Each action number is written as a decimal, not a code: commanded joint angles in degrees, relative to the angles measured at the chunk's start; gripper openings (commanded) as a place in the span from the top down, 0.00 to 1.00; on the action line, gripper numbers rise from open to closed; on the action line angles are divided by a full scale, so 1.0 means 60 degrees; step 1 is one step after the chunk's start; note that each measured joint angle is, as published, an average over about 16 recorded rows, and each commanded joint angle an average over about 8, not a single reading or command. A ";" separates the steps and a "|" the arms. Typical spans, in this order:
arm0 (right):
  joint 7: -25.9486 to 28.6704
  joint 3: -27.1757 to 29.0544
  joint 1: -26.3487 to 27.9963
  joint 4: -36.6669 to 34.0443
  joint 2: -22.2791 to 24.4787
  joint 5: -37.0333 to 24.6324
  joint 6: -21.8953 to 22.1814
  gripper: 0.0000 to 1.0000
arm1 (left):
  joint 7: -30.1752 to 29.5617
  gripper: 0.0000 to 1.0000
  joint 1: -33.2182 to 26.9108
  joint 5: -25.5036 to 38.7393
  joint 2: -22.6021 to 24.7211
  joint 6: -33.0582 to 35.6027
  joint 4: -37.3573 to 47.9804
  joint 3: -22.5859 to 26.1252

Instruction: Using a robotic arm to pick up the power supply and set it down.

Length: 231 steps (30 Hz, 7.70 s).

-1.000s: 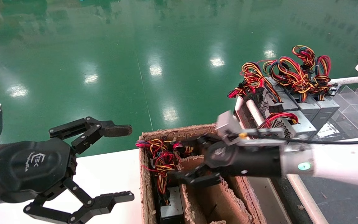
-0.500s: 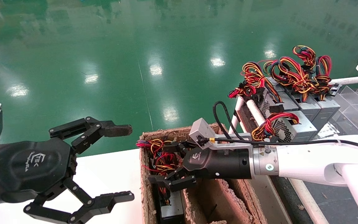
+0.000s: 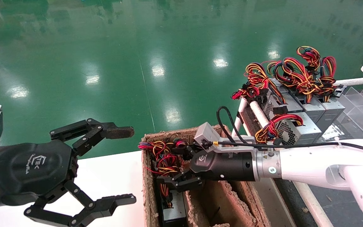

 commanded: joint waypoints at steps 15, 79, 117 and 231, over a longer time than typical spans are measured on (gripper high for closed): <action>-0.0401 0.0048 0.0065 -0.0845 -0.0135 0.0107 -0.0422 1.00 | 0.0001 0.00 0.0000 -0.0001 -0.0001 -0.0001 0.0000 0.0002; -0.0073 0.0928 0.0867 0.1541 0.1674 0.1747 -0.1293 1.00 | 0.0005 0.00 -0.0002 -0.0006 -0.0004 -0.0004 0.0000 0.0009; 0.3375 0.2144 0.3650 0.5835 0.7082 0.1297 0.0219 1.00 | 0.0007 0.00 -0.0003 -0.0009 -0.0005 -0.0005 0.0000 0.0014; 0.1737 -0.0006 0.1320 0.2708 0.6929 0.2169 0.1184 0.00 | 0.0013 0.00 -0.0007 -0.0018 -0.0010 -0.0010 0.0000 0.0026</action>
